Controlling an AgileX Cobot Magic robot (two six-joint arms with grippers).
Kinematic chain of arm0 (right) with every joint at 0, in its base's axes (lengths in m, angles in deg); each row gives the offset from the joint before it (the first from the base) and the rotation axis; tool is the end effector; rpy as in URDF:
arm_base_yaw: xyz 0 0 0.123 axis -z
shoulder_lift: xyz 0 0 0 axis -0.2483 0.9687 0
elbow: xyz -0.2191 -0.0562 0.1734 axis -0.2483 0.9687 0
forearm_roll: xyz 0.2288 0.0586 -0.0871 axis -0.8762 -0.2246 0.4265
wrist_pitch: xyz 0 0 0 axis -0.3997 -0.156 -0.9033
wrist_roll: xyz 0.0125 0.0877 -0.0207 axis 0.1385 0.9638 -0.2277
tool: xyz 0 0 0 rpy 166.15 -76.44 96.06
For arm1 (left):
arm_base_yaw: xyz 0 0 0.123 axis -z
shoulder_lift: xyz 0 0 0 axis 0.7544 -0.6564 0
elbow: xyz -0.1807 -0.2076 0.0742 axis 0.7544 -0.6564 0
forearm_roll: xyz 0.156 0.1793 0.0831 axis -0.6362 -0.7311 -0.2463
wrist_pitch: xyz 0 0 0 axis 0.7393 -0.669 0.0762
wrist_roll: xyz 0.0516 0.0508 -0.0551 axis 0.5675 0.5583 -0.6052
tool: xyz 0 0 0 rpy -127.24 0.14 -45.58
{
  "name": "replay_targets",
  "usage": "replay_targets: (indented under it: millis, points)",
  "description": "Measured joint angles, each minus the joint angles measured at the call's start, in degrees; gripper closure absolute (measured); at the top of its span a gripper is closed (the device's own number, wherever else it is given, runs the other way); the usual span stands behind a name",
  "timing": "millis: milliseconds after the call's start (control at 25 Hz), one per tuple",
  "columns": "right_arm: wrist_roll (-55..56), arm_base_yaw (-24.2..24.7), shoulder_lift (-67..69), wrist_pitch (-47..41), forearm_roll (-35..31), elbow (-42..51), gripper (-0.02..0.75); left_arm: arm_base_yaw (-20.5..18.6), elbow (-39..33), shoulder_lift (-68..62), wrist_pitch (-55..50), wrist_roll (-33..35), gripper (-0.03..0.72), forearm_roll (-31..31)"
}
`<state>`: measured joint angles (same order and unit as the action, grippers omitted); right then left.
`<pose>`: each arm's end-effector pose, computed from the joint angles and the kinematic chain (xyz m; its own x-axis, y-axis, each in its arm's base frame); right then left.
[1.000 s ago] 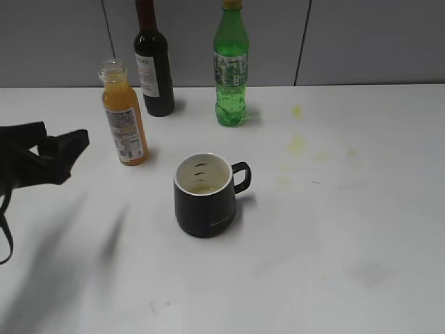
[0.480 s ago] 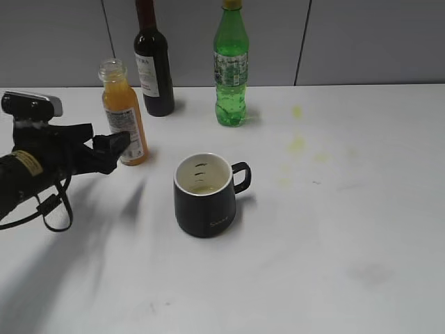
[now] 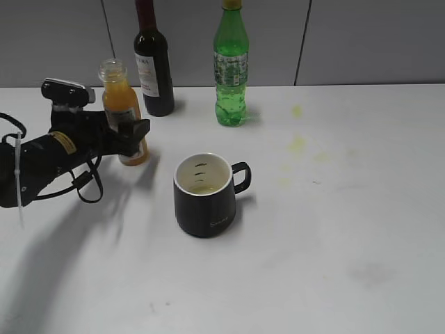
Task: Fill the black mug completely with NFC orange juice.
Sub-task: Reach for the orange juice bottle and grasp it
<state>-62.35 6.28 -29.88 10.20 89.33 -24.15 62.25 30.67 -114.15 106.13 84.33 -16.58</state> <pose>0.0093 -0.0018 0.2618 -0.4238 -0.0416 -0.9048 -0.1037 0.9946 0.0029 0.3627 -0.1014 0.0933 -0.2085 0.1740 -0.9624 0.4148 0.9069 0.0741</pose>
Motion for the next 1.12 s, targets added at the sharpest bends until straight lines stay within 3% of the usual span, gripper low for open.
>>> replay_targets:
  millis: [360, 640, 1120]
  points:
    - [0.0, 0.0, 0.0, 0.0, 0.0, 0.0, 0.184, 0.0, 6.99, -4.82, -1.5, 0.32, 0.071, -3.22]
    - [0.0, 0.0, 0.0, 0.0, 0.0, 0.0, 0.184, 0.0, 7.81, -5.75, -1.74, 0.0, 0.221, -3.56]
    - [0.0, 0.0, 0.0, 0.0, 0.0, 0.0, 0.185, 0.0, 7.81, -5.7, -1.46, 0.0, 0.22, -4.9]
